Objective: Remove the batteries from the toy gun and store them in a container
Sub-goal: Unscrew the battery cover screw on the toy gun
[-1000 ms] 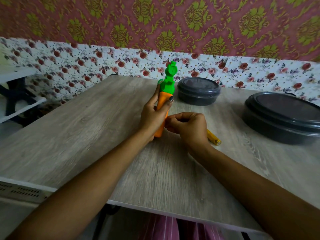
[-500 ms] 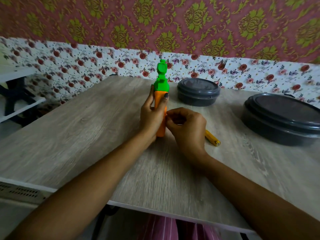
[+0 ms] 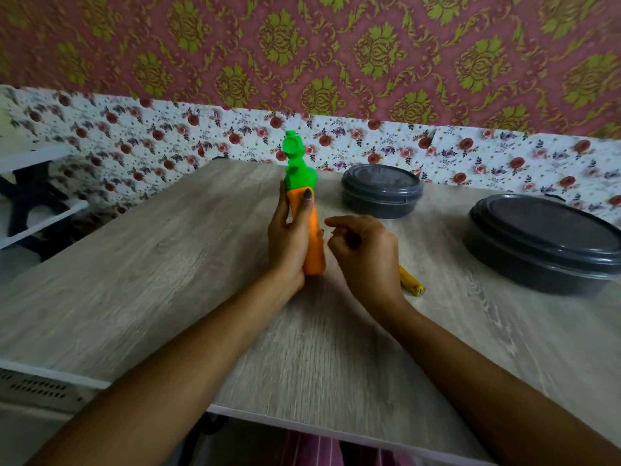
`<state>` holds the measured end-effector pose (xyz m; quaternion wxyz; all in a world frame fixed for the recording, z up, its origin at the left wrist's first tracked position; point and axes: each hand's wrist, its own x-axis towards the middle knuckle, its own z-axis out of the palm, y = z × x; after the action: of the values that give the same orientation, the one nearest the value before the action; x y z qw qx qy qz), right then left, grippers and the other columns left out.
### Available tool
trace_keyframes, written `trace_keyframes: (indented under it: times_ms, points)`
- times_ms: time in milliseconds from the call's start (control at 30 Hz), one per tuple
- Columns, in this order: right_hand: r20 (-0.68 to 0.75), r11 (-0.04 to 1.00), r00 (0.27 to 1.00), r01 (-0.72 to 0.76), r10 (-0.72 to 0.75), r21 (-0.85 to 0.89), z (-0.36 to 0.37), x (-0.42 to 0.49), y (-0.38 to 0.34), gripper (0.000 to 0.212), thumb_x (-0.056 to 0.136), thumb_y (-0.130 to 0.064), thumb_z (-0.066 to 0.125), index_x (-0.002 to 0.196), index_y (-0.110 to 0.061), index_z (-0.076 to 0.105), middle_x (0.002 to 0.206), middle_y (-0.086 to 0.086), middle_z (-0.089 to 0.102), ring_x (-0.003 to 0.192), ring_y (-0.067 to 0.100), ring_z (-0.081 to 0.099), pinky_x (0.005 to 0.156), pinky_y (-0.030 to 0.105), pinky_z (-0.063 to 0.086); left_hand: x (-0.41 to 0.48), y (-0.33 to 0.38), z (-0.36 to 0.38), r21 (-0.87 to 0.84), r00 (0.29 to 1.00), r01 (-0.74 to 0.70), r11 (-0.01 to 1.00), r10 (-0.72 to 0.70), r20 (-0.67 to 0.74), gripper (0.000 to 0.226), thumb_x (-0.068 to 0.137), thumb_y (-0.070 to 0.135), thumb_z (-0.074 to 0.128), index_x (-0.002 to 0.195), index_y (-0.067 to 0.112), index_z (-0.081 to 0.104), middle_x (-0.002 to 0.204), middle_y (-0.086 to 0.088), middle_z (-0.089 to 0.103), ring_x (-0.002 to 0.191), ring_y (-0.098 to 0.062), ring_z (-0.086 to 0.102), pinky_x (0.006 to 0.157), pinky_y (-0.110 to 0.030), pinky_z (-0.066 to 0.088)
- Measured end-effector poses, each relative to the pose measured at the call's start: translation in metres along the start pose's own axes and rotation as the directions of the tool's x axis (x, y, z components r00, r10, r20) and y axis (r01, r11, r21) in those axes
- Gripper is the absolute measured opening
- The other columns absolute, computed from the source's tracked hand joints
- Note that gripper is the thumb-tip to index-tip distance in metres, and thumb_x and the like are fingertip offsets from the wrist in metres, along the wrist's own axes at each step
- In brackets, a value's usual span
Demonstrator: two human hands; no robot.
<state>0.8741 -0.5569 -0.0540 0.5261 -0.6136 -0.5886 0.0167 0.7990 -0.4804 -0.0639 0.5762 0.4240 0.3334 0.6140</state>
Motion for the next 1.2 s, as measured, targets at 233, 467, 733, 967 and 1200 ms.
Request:
trace_keyframes:
  times_ms: [233, 467, 733, 967, 1200]
  points:
    - [0.102, 0.812, 0.895, -0.438, 0.435, 0.386, -0.038, 0.024, 0.021, 0.026, 0.092, -0.001, 0.047, 0.078, -0.015, 0.064, 0.079, -0.003, 0.062, 0.07, 0.009, 0.058, 0.068, 0.022, 0.054, -0.005, 0.005, 0.0, -0.123, 0.994, 0.106, 0.987, -0.104, 0.022, 0.038, 0.093, 0.036, 0.051, 0.131, 0.03, 0.048, 0.103, -0.009, 0.06, 0.068, -0.017, 0.057, 0.049, -0.022, 0.051]
    - [0.241, 0.784, 0.911, -0.128, 0.335, -0.607, -0.07, 0.04, 0.082, 0.016, 0.09, -0.02, 0.055, 0.102, -0.013, 0.062, 0.106, 0.006, 0.059, 0.082, 0.012, 0.053, 0.08, 0.025, 0.046, -0.009, 0.004, 0.001, -0.096, 0.992, 0.122, 0.988, -0.118, 0.039, 0.033, 0.093, 0.038, 0.05, 0.126, 0.034, 0.048, 0.116, -0.015, 0.058, 0.065, -0.016, 0.058, 0.053, -0.024, 0.052]
    - [0.431, 0.788, 0.877, 0.106, 0.213, -0.606, -0.091, 0.03, 0.074, 0.024, 0.091, -0.013, 0.052, 0.111, -0.016, 0.065, 0.12, 0.003, 0.059, 0.105, 0.015, 0.058, 0.09, 0.022, 0.043, -0.006, 0.002, 0.0, -0.074, 0.991, 0.134, 0.988, -0.132, 0.027, 0.025, 0.093, 0.04, 0.049, 0.118, 0.037, 0.048, 0.117, -0.015, 0.057, 0.068, -0.016, 0.058, 0.059, -0.028, 0.049]
    - [0.343, 0.903, 0.914, -0.054, 0.216, -0.426, -0.107, 0.038, 0.086, 0.024, 0.087, -0.005, 0.058, 0.108, -0.012, 0.065, 0.112, 0.005, 0.066, 0.092, 0.012, 0.062, 0.078, 0.015, 0.045, -0.006, 0.006, 0.0, -0.094, 0.988, 0.149, 0.984, -0.145, 0.051, 0.013, 0.094, 0.041, 0.047, 0.105, 0.036, 0.05, 0.104, -0.013, 0.054, 0.062, -0.015, 0.055, 0.05, -0.021, 0.05]
    - [0.488, 0.889, 0.869, 0.156, 0.084, -0.431, -0.108, 0.038, 0.09, 0.031, 0.085, -0.011, 0.063, 0.114, -0.02, 0.06, 0.102, -0.004, 0.068, 0.086, 0.0, 0.059, 0.082, 0.011, 0.045, -0.004, 0.003, -0.002, -0.096, 0.987, 0.157, 0.983, -0.152, 0.058, 0.026, 0.092, 0.042, 0.049, 0.116, 0.033, 0.048, 0.093, -0.009, 0.057, 0.056, -0.011, 0.057, 0.05, -0.021, 0.05]
